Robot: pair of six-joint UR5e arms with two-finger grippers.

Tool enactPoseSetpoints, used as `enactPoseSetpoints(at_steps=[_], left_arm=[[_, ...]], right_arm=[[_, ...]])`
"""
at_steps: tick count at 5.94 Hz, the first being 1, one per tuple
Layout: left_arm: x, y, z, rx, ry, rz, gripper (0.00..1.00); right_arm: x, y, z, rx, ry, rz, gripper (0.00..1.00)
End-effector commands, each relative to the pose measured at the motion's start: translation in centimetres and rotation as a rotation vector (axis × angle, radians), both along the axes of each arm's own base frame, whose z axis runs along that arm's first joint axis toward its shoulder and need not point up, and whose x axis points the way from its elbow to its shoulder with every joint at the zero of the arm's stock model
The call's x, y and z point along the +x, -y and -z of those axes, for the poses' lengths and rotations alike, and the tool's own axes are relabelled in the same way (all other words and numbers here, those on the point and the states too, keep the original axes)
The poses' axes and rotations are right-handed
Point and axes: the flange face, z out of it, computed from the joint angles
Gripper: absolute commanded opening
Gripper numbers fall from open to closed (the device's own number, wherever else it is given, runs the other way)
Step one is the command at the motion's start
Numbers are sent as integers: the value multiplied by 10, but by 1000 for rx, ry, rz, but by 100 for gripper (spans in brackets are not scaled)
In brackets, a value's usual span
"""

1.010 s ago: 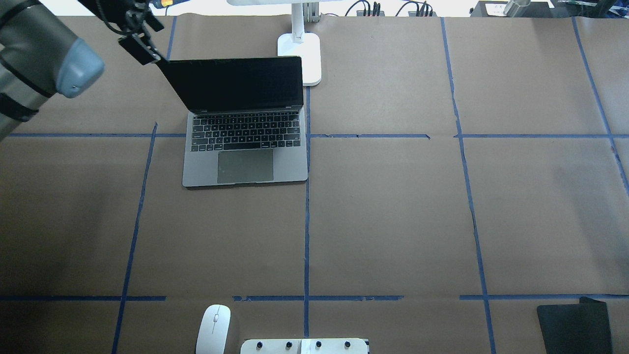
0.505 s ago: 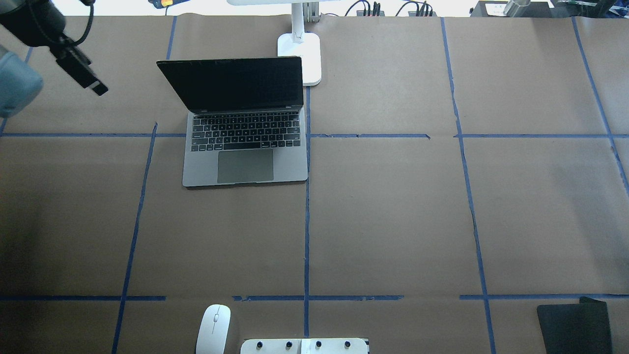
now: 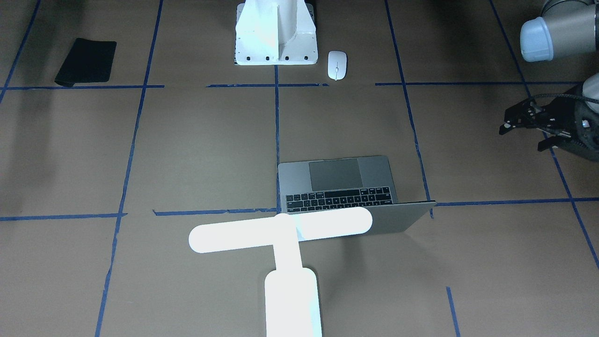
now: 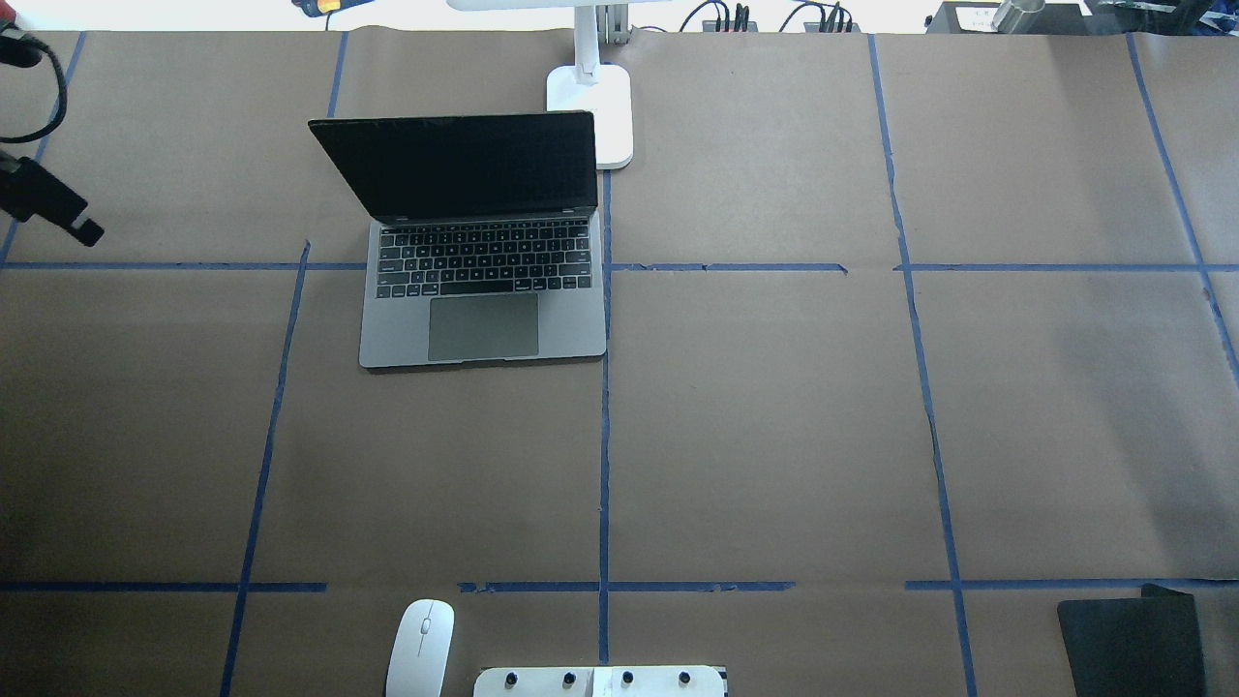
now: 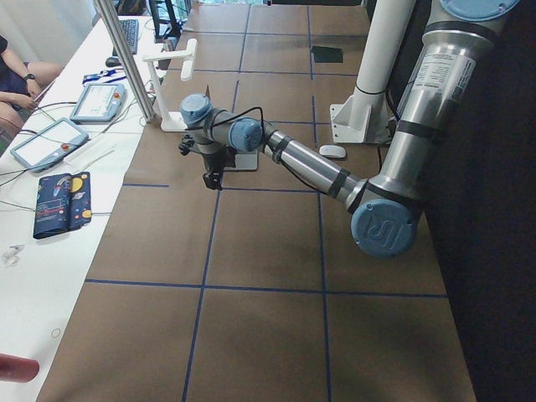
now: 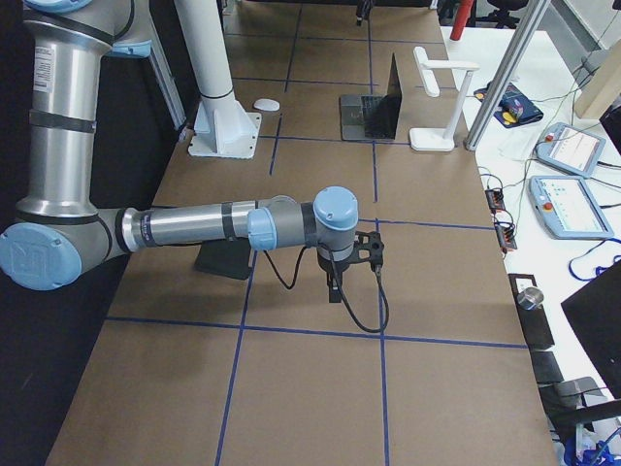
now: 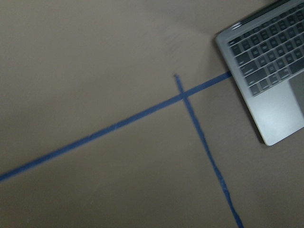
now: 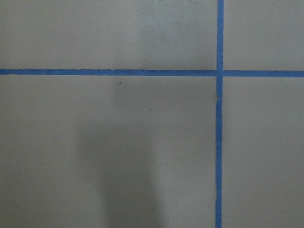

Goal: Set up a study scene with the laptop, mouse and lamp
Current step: 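Reach the right gripper to the black mouse pad near the robot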

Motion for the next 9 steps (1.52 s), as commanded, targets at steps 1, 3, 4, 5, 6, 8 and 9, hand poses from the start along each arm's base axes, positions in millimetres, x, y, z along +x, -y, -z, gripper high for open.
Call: enactPoseSetpoints(at_steps=[1, 3, 4, 5, 6, 8, 9], left_arm=[[-20, -21, -21, -31, 6, 32, 100], [-22, -21, -18, -26, 1, 39, 100], [-23, -23, -12, -14, -3, 40, 100], [-24, -28, -8, -7, -6, 41, 100], [-25, -29, -4, -1, -10, 43, 100], [-25, -30, -4, -1, -8, 42, 100], [-25, -30, -3, 1, -9, 42, 100]], right_arm=[[-35, -61, -3, -44, 17, -2, 100], [-55, -140, -28, -60, 125, -101, 100], [-64, -170, -38, -83, 122, -91, 100], [-83, -193, -34, -86, 147, -84, 100], [-110, -209, -29, -101, 167, -71, 100], [-148, -240, -38, -112, 115, -38, 100], [-146, -255, -49, -95, 84, -1, 100]])
